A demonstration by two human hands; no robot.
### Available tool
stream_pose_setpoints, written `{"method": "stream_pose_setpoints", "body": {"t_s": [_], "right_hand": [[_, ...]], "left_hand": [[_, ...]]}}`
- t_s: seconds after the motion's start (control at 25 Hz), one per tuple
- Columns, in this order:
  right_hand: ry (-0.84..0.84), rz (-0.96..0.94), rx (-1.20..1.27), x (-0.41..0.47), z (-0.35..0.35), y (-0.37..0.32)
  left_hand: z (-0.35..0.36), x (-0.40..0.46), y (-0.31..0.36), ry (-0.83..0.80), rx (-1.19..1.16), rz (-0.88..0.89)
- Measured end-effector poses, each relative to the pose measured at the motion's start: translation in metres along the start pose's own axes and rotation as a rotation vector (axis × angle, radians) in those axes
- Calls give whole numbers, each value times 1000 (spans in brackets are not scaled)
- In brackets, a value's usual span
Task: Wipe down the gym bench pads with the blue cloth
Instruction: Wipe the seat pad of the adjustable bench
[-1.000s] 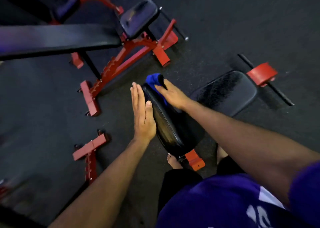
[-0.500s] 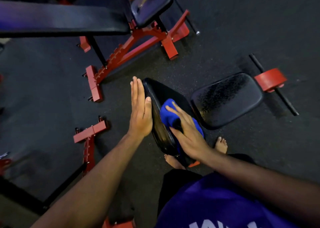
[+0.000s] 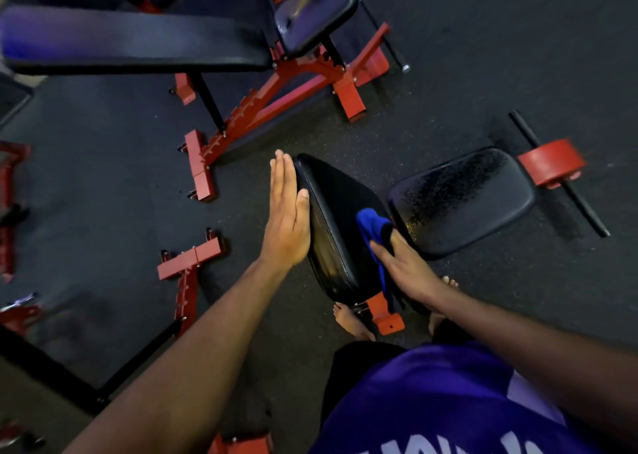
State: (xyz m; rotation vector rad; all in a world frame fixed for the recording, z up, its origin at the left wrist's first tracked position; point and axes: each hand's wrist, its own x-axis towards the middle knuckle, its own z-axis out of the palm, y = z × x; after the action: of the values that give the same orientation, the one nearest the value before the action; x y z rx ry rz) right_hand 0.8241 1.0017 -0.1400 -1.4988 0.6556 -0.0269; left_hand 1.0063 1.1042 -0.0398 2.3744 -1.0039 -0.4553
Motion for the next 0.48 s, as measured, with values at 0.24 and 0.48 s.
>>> {"method": "stream_pose_setpoints", "body": {"t_s": [0.24,0.48], "right_hand": [[132,92,52,-6,-41,12],[78,73,8,-23,10,-7]], "left_hand": [[-21,14,5,-111,240,147],[-22,51,14,-423,508,845]]}}
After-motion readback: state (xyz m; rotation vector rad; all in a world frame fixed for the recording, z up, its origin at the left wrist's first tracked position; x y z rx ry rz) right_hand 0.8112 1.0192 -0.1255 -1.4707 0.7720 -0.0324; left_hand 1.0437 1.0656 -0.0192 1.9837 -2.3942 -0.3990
